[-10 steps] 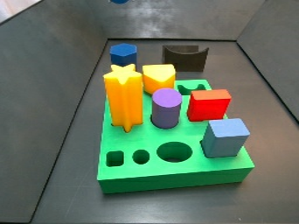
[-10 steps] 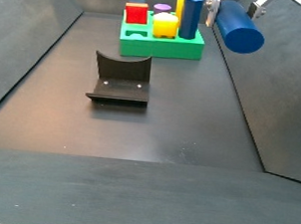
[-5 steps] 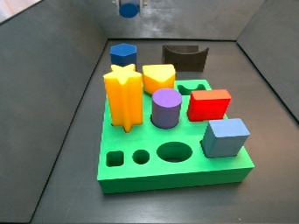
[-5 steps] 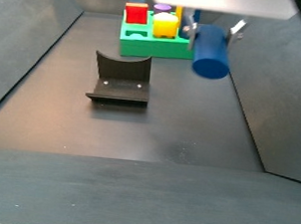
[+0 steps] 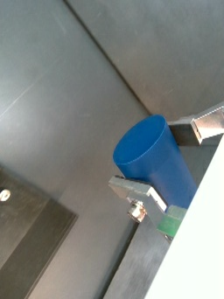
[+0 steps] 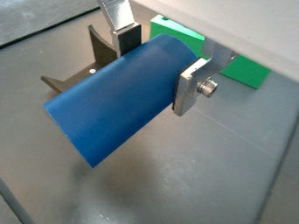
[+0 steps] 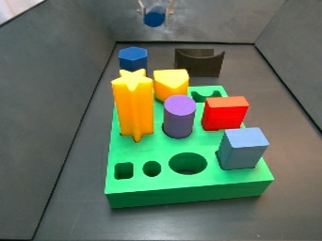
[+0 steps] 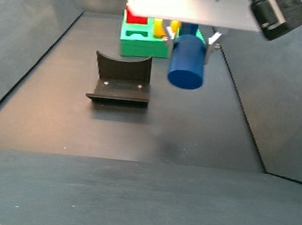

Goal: Pick up the oval object. Move up. Place the oval object on the fixture. Regrasp the oval object. Move to above the board. Insert the oval object.
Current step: Place the oval object on the fixture.

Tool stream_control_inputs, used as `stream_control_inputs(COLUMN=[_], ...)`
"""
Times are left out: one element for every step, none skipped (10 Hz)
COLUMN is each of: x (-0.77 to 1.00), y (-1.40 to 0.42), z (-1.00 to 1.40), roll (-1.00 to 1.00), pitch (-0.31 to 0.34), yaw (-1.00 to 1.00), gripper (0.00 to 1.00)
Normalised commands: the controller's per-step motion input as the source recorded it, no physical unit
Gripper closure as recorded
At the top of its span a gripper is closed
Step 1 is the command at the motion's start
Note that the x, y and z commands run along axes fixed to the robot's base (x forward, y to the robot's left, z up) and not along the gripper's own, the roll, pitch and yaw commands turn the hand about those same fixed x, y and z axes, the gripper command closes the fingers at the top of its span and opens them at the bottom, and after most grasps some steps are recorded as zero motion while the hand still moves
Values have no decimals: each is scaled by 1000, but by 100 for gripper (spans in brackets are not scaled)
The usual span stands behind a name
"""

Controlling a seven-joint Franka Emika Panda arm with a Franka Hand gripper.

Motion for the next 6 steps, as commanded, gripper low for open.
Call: stream_control_inputs(x=[1000,1000,1000,917,1000,1000], y=[70,65,56,49,-593,-613], z=[-124,-105,-77,-55,754,801], roll=[-208,-197,-200,-205,-1000,-1000], pitch=[60,70,80,85,-70,-65], yaw=[-43,-39,-32,-28,151,144], gripper=[100,100,100,100,100,100])
